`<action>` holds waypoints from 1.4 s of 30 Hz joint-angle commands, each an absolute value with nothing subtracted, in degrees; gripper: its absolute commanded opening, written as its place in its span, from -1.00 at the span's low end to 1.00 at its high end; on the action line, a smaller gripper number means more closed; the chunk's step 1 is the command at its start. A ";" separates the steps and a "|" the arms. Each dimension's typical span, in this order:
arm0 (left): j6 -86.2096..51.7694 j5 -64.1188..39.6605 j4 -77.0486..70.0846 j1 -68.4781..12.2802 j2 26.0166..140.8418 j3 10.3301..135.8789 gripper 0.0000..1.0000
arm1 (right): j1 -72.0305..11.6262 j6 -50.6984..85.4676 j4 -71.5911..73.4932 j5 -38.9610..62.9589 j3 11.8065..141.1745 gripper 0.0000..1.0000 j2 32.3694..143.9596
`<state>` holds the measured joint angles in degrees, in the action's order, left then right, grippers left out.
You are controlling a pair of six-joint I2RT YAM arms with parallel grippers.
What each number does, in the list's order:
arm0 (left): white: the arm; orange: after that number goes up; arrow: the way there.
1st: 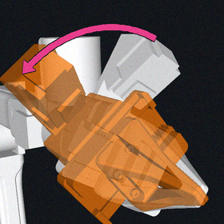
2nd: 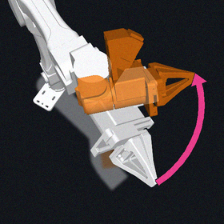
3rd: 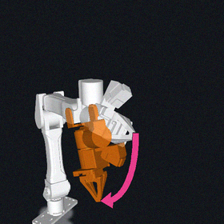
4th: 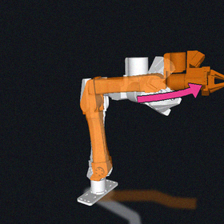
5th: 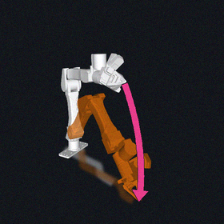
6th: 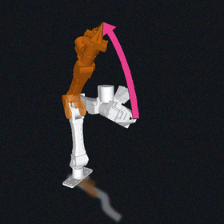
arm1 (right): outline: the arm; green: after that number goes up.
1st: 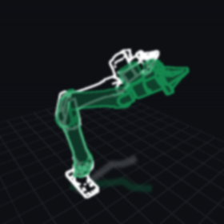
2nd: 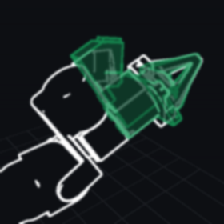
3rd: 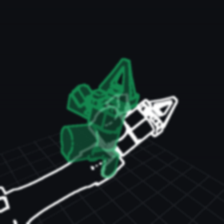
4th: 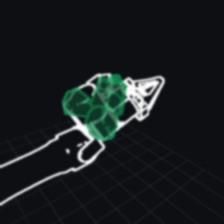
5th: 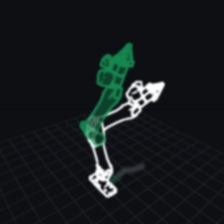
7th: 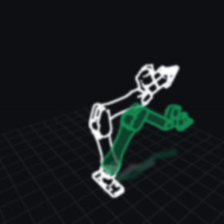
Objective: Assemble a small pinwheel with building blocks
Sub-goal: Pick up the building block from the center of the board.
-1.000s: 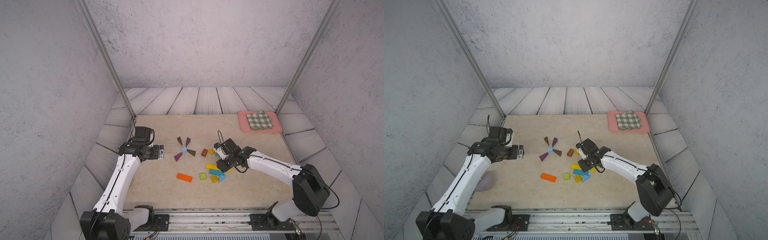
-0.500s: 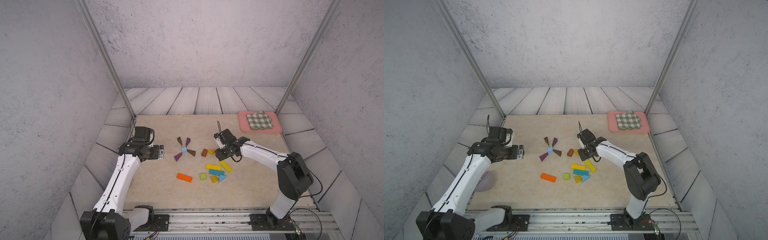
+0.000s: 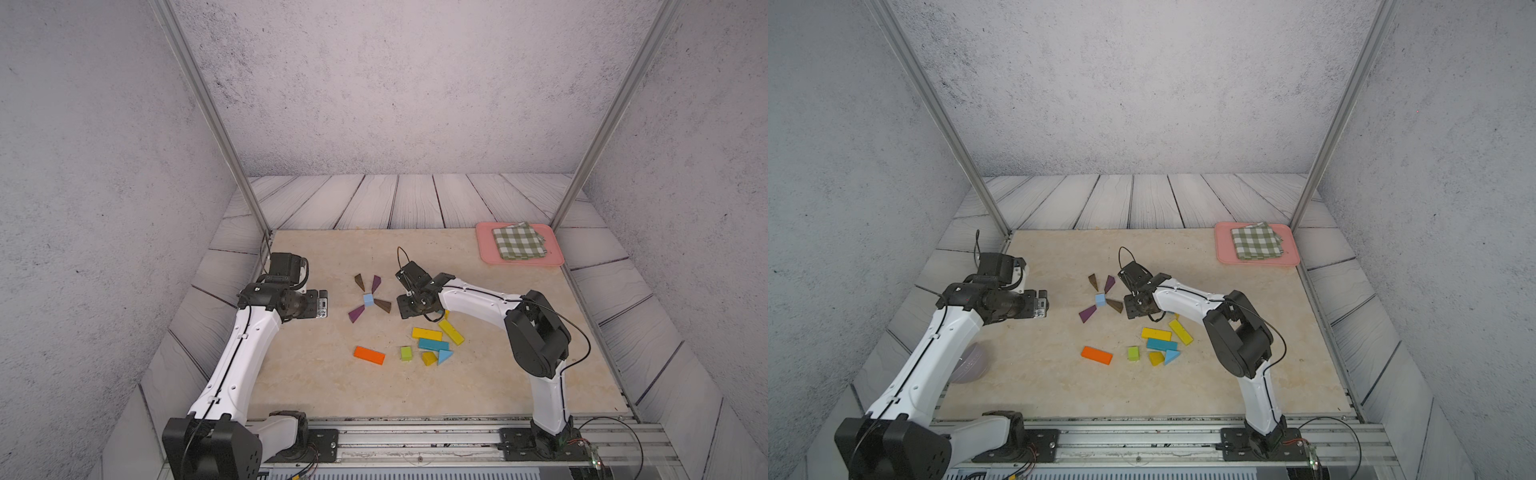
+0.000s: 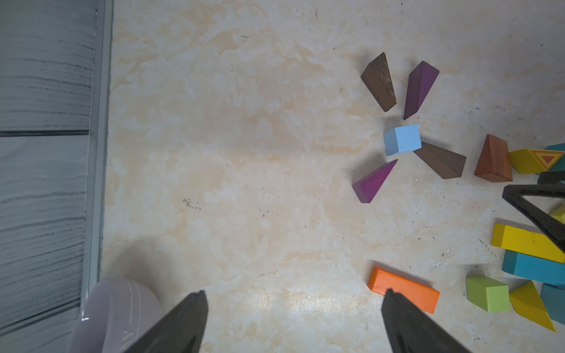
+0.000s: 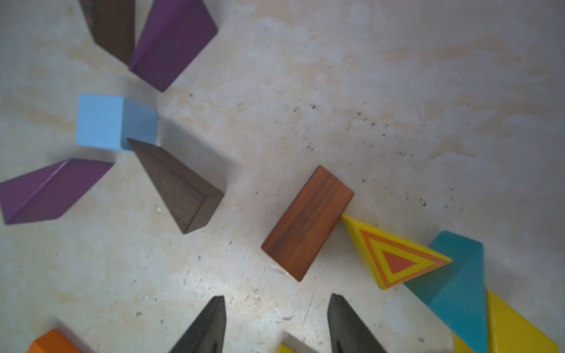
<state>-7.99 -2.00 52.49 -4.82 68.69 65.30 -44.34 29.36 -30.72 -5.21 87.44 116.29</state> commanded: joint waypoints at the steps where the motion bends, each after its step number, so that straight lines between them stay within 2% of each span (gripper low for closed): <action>1: -7.81 -2.46 52.57 -4.13 68.81 64.60 0.92 | -43.87 33.78 -33.15 -7.85 90.60 0.09 120.12; 5: -7.79 -2.37 52.57 -4.14 68.66 64.53 0.92 | -43.71 35.36 -32.59 -7.17 91.46 0.10 122.43; 8: -7.76 -2.37 52.61 -4.18 68.72 64.51 0.92 | -43.82 35.94 -33.53 -7.70 93.32 0.19 124.19; 16: -7.76 -2.29 52.54 -4.13 68.73 64.36 0.92 | -43.68 36.74 -34.53 -8.71 97.01 0.19 127.95; 24: -7.74 -2.55 52.55 -4.06 68.82 64.39 0.92 | -43.12 34.90 -35.56 -9.58 96.37 0.05 128.61; 31: -7.79 -2.92 52.50 -4.10 68.87 64.34 0.92 | -41.73 32.43 -32.51 -6.57 93.60 -0.22 126.78; 35: -8.51 -4.44 52.57 -4.08 68.82 64.75 0.92 | -41.37 30.95 -28.40 0.65 88.79 -0.43 120.73; 37: -9.36 -6.70 52.48 -4.15 68.65 65.20 0.92 | -41.19 30.02 -25.85 4.01 85.65 -0.53 116.77; 42: -14.99 -16.18 49.26 -4.13 67.74 64.69 0.92 | -40.82 29.96 -23.22 7.30 78.04 -0.63 106.74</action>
<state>-11.05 -9.04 51.77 -4.56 68.66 64.97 -40.91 30.98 -25.63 3.07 80.51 115.15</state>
